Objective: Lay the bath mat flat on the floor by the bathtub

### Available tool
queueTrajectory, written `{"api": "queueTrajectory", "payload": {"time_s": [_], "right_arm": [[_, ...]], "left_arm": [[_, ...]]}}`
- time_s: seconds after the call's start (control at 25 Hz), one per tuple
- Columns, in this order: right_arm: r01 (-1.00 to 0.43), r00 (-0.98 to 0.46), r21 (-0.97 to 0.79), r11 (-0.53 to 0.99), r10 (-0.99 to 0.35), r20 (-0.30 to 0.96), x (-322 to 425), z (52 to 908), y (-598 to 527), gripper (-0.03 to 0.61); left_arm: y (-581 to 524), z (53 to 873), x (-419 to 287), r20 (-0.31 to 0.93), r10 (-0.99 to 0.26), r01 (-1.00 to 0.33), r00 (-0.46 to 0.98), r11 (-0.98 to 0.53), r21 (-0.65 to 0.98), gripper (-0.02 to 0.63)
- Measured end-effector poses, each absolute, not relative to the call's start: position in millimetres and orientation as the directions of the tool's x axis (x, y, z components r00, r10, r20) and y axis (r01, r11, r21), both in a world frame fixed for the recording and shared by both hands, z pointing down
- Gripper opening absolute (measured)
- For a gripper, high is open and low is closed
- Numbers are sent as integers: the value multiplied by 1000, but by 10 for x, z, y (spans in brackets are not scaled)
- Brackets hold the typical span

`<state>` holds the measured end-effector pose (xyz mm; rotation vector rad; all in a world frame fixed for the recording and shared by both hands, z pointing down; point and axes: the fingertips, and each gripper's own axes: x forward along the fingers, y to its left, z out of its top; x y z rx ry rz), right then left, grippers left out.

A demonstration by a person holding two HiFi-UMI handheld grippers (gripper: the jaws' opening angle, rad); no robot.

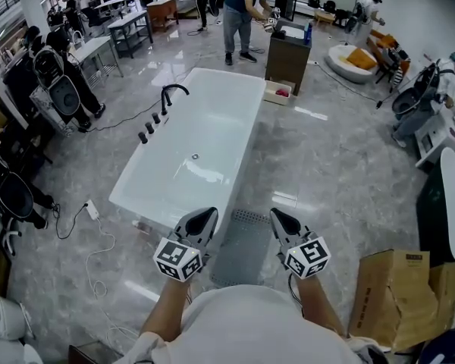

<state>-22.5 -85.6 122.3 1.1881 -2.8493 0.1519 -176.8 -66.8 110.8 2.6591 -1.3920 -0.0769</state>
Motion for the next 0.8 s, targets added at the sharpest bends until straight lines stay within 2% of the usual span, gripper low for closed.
{"api": "queueTrajectory", "payload": {"time_s": [0.8], "right_arm": [[-730, -684, -101, 676, -722, 107, -216, 1386, -548, 26]], "left_arm": [[-407, 1250, -1834, 40, -827, -818, 561, -547, 180, 15]]}}
